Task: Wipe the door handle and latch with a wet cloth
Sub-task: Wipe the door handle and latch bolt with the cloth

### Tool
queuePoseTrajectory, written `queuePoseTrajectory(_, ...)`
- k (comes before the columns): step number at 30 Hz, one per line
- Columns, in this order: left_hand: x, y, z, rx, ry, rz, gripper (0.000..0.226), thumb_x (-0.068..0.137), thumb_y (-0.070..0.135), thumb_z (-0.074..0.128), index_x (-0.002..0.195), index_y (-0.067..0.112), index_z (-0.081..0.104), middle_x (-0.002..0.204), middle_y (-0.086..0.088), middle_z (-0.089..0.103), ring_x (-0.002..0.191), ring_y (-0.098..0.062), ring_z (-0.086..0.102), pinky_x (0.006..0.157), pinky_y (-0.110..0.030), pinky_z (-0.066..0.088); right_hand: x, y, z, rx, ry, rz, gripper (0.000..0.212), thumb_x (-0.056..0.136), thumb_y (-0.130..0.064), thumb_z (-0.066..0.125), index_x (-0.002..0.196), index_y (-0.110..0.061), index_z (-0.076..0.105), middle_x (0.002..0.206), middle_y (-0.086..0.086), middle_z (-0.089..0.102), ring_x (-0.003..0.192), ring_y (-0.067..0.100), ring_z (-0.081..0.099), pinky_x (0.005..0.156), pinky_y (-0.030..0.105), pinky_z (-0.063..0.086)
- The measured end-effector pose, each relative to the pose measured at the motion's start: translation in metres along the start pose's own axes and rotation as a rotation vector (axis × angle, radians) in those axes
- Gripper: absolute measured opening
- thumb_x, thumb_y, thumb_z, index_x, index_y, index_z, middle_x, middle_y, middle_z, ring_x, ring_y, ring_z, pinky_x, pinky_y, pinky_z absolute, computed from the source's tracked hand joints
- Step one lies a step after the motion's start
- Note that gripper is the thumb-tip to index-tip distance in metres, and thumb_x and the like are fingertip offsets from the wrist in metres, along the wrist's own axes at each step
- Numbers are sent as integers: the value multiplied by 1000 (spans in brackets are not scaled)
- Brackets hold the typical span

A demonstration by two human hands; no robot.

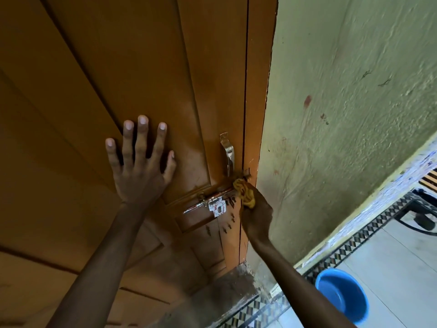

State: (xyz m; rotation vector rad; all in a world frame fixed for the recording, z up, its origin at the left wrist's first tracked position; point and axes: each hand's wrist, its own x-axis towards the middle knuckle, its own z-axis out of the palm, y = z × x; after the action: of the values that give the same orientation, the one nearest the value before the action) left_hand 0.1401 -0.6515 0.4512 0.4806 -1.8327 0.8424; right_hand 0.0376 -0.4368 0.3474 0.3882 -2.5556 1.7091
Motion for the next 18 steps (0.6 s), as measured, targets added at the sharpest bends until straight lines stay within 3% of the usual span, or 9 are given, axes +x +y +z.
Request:
queuePoseTrajectory(4, 1, 1, 0, 7, -4, -7, 69, 96, 46, 59, 156, 21, 36, 157, -12, 35, 155, -24, 4, 125, -49, 2, -13, 10, 41, -86, 3, -129, 55, 93, -14, 61, 145, -16, 46, 140, 3, 59, 119, 16, 57, 96, 36, 55)
queuePoseTrajectory(7, 1, 2, 1, 12, -2, -4, 70, 95, 46, 59, 156, 21, 36, 156, -12, 33, 155, -24, 4, 124, -50, 3, -29, 20, 62, -190, -120, -213, 85, 86, 0, 65, 150, -32, 20, 146, 8, 50, 123, 33, 53, 86, 44, 58)
queuePoseTrajectory(8, 1, 2, 1, 9, -3, -5, 69, 95, 46, 59, 156, 21, 37, 156, -12, 33, 155, -24, 4, 124, -50, 3, -32, 20, 65, -178, -143, -248, 84, 86, 0, 64, 149, -34, 20, 145, 7, 51, 123, 32, 53, 85, 45, 59)
queuePoseTrajectory(11, 1, 1, 0, 10, -10, -10, 69, 95, 46, 59, 156, 22, 36, 156, -13, 33, 155, -24, 4, 124, -50, 3, -30, 16, 59, -21, -158, -188, 49, 98, -13, 57, 140, -33, 45, 131, -17, 58, 115, -2, 56, 92, 34, 56)
queuePoseTrajectory(12, 0, 1, 0, 10, -13, -11, 69, 96, 46, 59, 156, 22, 36, 156, -13, 33, 155, -24, 4, 124, -50, 3, -29, 16, 52, 38, -189, -185, 41, 97, -14, 58, 136, -27, 53, 129, -18, 58, 114, -6, 55, 96, 29, 54)
queuePoseTrajectory(15, 0, 2, 0, 2, -16, -13, 69, 96, 46, 59, 156, 22, 36, 156, -13, 33, 155, -24, 4, 124, -49, 2, -21, 18, 30, 47, -97, -189, 41, 89, -13, 68, 130, -11, 61, 130, 1, 61, 114, 9, 56, 96, 27, 54)
queuePoseTrajectory(18, 1, 2, -1, 5, -16, -19, 68, 95, 46, 60, 155, 21, 39, 156, -13, 34, 155, -23, 5, 124, -50, 3, -11, 14, 34, -31, 37, -97, 46, 91, -19, 65, 134, -12, 53, 129, 8, 61, 113, 22, 60, 92, 36, 57)
